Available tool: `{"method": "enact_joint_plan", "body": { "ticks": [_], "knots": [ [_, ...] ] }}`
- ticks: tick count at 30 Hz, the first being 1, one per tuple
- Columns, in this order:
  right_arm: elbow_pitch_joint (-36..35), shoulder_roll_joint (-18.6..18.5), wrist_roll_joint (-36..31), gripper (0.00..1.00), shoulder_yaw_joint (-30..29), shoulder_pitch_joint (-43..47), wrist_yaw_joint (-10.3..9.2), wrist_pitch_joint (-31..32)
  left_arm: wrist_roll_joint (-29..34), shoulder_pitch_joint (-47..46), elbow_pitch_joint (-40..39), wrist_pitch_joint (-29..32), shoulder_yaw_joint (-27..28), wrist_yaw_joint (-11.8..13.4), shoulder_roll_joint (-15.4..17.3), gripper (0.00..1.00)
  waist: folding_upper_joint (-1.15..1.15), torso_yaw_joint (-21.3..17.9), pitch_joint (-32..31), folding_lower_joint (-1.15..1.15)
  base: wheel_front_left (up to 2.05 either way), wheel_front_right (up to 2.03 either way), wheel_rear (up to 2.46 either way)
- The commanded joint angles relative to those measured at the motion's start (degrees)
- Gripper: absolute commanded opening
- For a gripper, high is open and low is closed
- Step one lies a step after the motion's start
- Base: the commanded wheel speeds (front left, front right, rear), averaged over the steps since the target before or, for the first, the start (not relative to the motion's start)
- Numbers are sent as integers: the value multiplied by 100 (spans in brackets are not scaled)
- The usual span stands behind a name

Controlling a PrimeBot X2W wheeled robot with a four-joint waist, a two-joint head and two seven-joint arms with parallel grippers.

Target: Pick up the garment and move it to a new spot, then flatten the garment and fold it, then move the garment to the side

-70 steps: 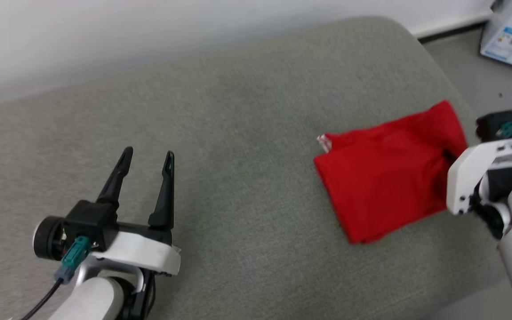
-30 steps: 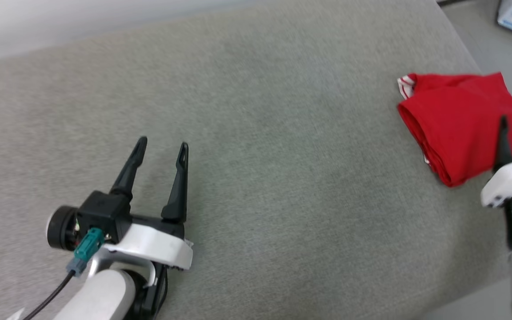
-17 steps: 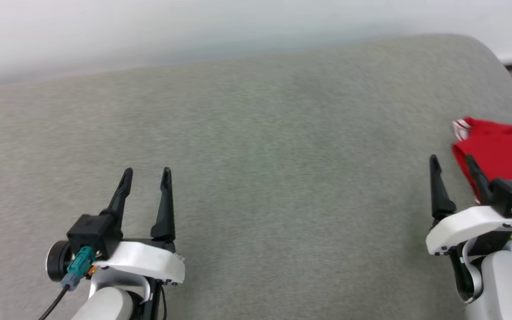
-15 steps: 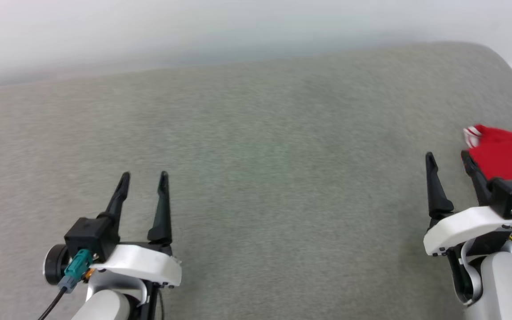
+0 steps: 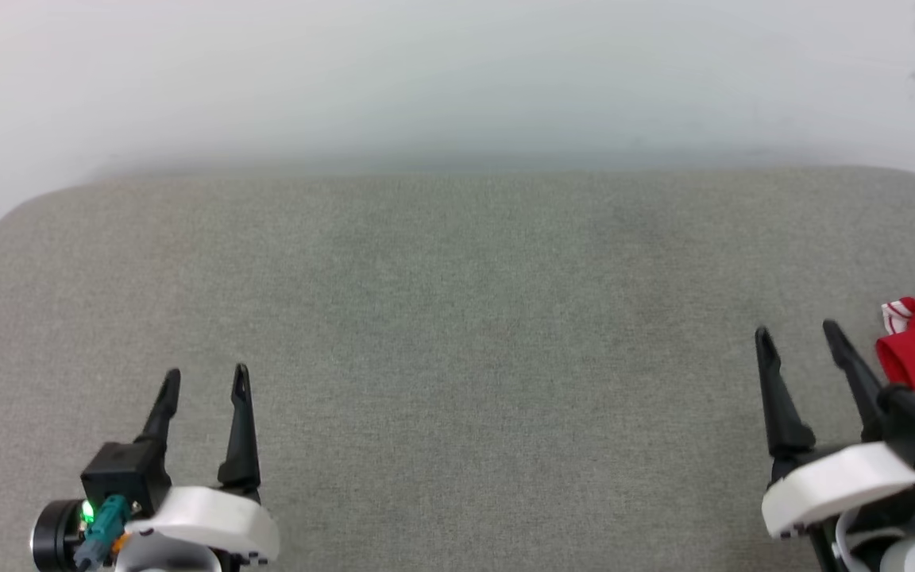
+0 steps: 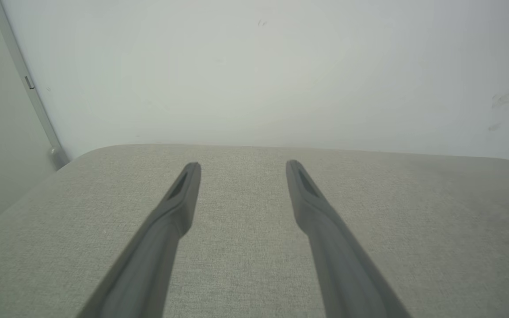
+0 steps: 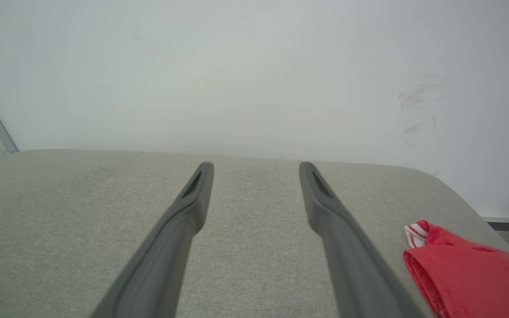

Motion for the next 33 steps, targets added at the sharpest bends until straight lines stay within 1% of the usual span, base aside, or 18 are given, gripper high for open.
{"method": "enact_joint_plan", "body": {
  "ticks": [1, 9, 25, 26, 29, 33],
  "knots": [
    [-136, 33, 21, 100, 28, 214, -4, 53, 7, 129, 24, -30, -18, -9, 27, 100, 0, -48, -136, 1, 0, 0, 0],
    [-536, 45, 76, 100, 79, 715, -4, 257, -52, 370, 74, -16, -136, -59, -11, 100, 0, -168, -369, 1, 0, 0, 0],
    [-597, 48, 108, 100, 195, 651, -3, 250, -32, 260, 125, 109, -293, -68, -10, 100, 0, -136, -409, 1, 0, 0, 0],
    [-588, 20, 77, 0, 193, 674, 0, 269, -47, 325, 115, 112, -290, -58, -24, 0, 0, -134, -409, 1, 0, 0, 0],
    [-444, 20, 116, 0, 211, 725, 0, 265, -86, 404, 232, 127, -326, -70, -128, 0, 0, -132, -407, 1, 0, 0, 0],
    [-360, 0, 644, 0, 219, 689, 0, 253, -429, 389, 260, 225, -153, -211, -247, 0, 0, -125, -401, 1, 0, 0, 0]
  ]
}}
